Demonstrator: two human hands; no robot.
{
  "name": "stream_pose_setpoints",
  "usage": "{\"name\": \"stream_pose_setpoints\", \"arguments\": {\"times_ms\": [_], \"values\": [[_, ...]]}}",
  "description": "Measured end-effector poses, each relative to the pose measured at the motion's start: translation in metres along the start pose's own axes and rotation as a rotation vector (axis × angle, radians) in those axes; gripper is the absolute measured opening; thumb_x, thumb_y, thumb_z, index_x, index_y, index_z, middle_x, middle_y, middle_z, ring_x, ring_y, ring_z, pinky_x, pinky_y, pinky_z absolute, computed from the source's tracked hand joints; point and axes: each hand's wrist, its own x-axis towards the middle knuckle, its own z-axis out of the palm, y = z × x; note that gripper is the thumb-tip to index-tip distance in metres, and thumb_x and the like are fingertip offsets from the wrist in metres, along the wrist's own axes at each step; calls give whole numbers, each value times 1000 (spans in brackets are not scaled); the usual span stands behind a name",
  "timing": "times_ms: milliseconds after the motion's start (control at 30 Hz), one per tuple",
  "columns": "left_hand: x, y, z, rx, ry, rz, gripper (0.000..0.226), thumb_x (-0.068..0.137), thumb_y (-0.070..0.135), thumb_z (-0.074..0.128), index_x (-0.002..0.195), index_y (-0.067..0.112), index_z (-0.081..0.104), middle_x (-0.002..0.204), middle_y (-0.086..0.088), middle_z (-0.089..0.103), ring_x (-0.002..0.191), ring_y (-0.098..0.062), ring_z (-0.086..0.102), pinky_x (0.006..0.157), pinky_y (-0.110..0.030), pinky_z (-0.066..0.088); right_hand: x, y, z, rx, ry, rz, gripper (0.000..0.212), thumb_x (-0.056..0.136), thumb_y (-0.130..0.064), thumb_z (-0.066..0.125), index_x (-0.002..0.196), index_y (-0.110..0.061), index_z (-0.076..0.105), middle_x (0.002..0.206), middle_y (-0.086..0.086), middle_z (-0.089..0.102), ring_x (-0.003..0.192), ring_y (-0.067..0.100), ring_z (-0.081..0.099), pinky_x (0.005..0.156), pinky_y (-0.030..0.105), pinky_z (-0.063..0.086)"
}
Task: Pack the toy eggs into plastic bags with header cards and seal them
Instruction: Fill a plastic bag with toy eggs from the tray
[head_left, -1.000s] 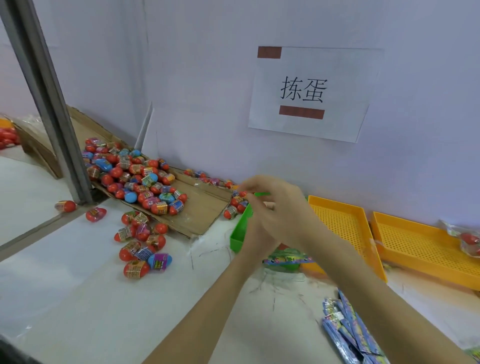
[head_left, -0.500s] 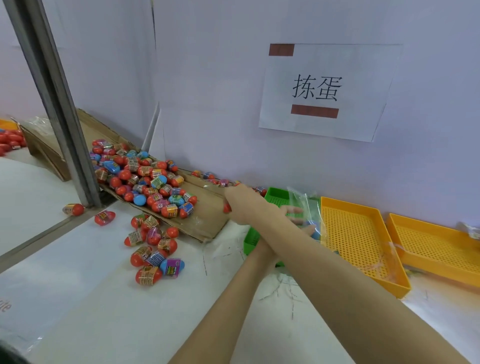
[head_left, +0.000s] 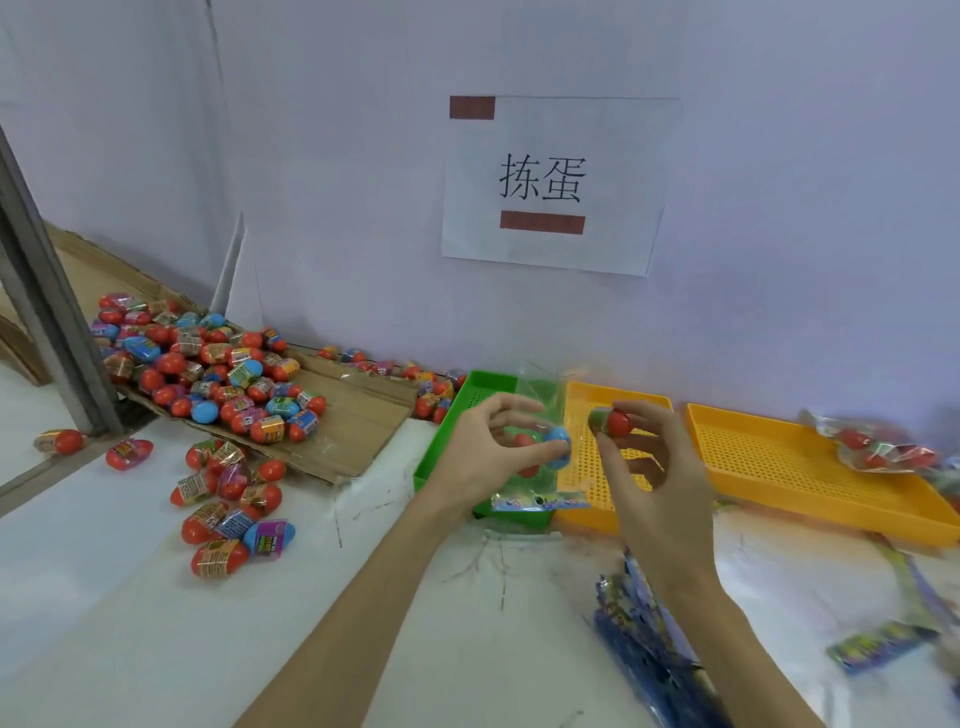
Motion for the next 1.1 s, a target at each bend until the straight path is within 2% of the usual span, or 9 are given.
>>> {"name": "stream_pose_setpoints", "arguments": {"times_ms": [67,133,233,333,433,600,767,933,1100], "values": [[1,-2,1,66,-22,62,48,78,19,92,119,17,67,107,7,79,89,-22,75,74,-29,62,-1,8,-6,78,23,102,34,94,-11,73,125,-21,63,112,-8,71,103,13,70,79,26,61],[3,-4,2,137,-49,152,49,77,20,93,118,20,66,109,7,78,95,-18,75,83,-30,61,2,6,-10,140,74,110,36,94,-8,72,127,-18,61,114,-5,71,106,14,71,77,33,63],[0,-2,6,227,-63,266,51,76,22,93,119,23,66,109,10,77,102,-14,73,91,-29,58,5,-5,-12,166,110,-2,37,95,-4,70,128,-11,58,118,2,70,110,21,71,72,38,65],[-2,-1,11,264,-72,315,50,77,21,93,120,22,67,108,13,76,100,-13,73,91,-25,57,5,-14,-17,44,111,-166,36,95,-6,72,127,-13,58,117,3,70,107,20,72,66,32,63],[-3,-2,13,295,-66,300,49,78,23,92,120,23,67,107,15,76,96,-11,73,89,-26,58,5,-16,-18,7,120,-213,37,94,-8,74,125,-17,56,114,6,68,98,17,73,52,27,59],[-2,-1,12,248,-39,279,48,79,22,91,120,19,66,108,7,78,98,-11,74,88,-25,59,7,-15,-23,30,175,-254,30,101,-12,65,128,-15,53,117,13,65,102,22,72,57,25,61],[-6,6,14,195,-97,294,48,81,22,90,122,19,66,109,7,79,98,-14,75,91,-32,60,10,-13,-26,53,-2,-194,33,101,-8,64,130,-16,52,119,11,64,102,19,73,54,28,61],[-9,12,17,208,-186,335,50,81,20,90,125,20,66,111,7,78,103,-16,75,95,-36,59,13,-8,-32,-39,-17,-166,32,98,-17,66,126,-25,53,114,0,63,86,14,72,55,26,59],[-9,11,18,193,-122,375,45,83,19,87,123,15,69,111,5,78,105,-16,74,95,-36,60,16,-4,-34,-180,-72,-229,31,96,-9,69,124,-19,62,115,0,61,83,10,70,59,16,54]]}}
